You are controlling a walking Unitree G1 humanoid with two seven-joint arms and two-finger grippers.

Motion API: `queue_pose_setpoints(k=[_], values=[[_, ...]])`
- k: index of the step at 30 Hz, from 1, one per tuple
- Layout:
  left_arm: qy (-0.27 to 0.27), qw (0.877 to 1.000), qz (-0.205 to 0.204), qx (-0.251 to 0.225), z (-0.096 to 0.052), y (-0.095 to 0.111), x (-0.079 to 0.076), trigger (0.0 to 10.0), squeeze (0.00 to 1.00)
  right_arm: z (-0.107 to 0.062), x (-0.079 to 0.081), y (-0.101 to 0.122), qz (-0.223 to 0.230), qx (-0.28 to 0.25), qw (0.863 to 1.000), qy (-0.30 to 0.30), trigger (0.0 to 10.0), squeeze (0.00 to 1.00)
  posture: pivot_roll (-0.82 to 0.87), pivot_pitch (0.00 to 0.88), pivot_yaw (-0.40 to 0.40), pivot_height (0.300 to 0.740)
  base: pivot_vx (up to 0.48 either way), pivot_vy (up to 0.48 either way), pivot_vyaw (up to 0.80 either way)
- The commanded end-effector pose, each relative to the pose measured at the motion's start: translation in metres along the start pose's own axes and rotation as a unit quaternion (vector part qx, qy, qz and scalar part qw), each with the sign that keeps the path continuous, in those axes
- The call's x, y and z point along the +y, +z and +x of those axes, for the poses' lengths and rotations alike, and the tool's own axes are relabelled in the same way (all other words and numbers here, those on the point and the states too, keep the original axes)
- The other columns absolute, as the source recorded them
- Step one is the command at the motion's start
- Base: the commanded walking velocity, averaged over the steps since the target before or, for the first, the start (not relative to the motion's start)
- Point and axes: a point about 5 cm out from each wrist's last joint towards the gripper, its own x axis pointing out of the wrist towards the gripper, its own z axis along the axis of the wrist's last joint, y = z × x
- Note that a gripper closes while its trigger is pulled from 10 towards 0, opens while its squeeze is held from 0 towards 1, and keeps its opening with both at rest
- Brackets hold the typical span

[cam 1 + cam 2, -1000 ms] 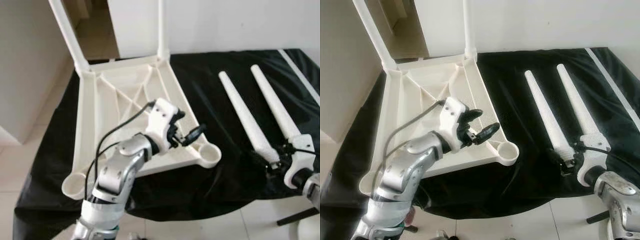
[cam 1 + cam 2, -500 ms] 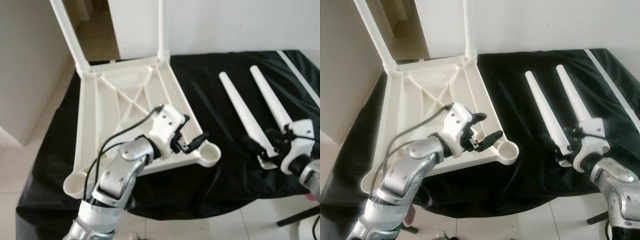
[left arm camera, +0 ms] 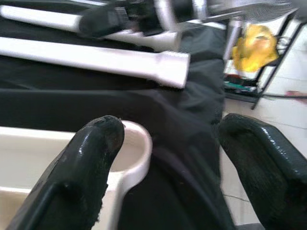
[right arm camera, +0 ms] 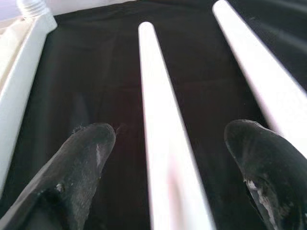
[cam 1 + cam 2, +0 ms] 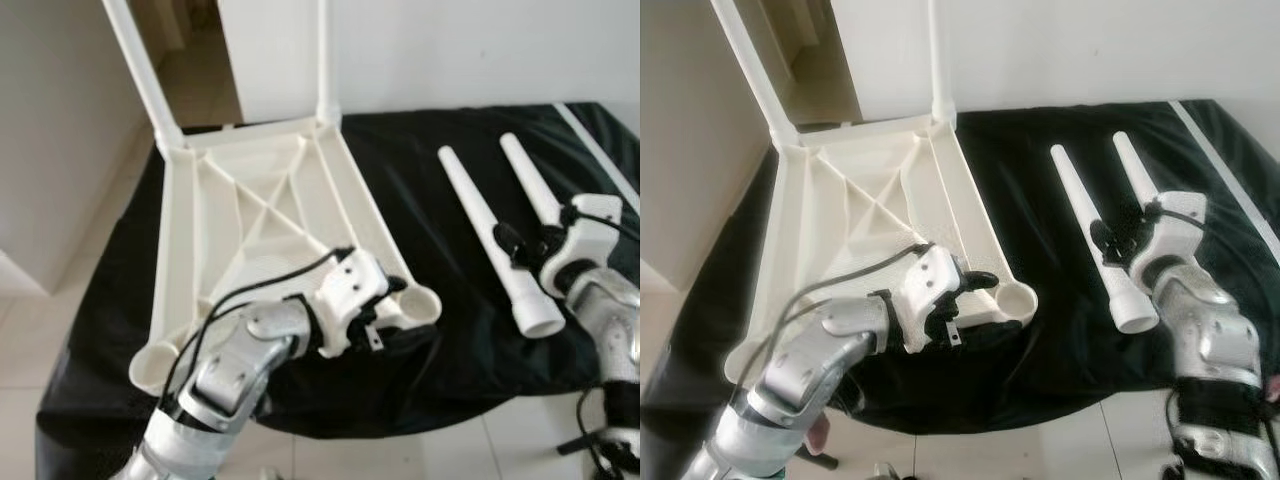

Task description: Building children table

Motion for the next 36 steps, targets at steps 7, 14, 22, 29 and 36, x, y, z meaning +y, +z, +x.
queue_pose_setpoints(k=[7, 14, 22, 29, 36], values=[[-0.035, 0.999, -0.014, 0.006, -0.001, 0.004, -0.011, 10.0, 0.00, 0.017, 0.014, -0.015, 0.018, 0.105, 0.994, -0.023, 10.0, 0.00, -0.05, 0.072, 0.031, 0.740, 0.000, 0.000, 0.00], [-0.029, 0.999, -0.024, 0.014, -0.001, 0.004, -0.014, 10.0, 0.00, 0.019, 0.010, -0.021, -0.025, 0.169, 0.984, -0.048, 10.0, 0.00, -0.04, 0.084, 0.023, 0.740, 0.000, 0.000, 0.00], [-0.017, 0.999, -0.027, 0.015, 0.000, 0.005, -0.013, 10.0, 0.00, 0.021, 0.003, -0.023, -0.036, 0.226, 0.972, -0.057, 10.0, 0.00, -0.05, 0.097, 0.013, 0.740, 0.000, 0.000, 0.00], [-0.004, 0.999, -0.028, 0.016, 0.001, 0.006, -0.010, 10.0, 0.00, 0.022, -0.001, -0.030, -0.023, 0.265, 0.962, -0.063, 9.6, 0.00, -0.05, 0.096, 0.005, 0.740, 0.000, 0.000, 0.00], [0.007, 0.999, -0.027, 0.015, 0.001, 0.008, -0.006, 10.0, 0.00, 0.022, -0.003, -0.039, 0.019, 0.307, 0.949, -0.066, 5.7, 0.00, -0.04, 0.095, 0.001, 0.740, 0.000, 0.000, 0.00]])
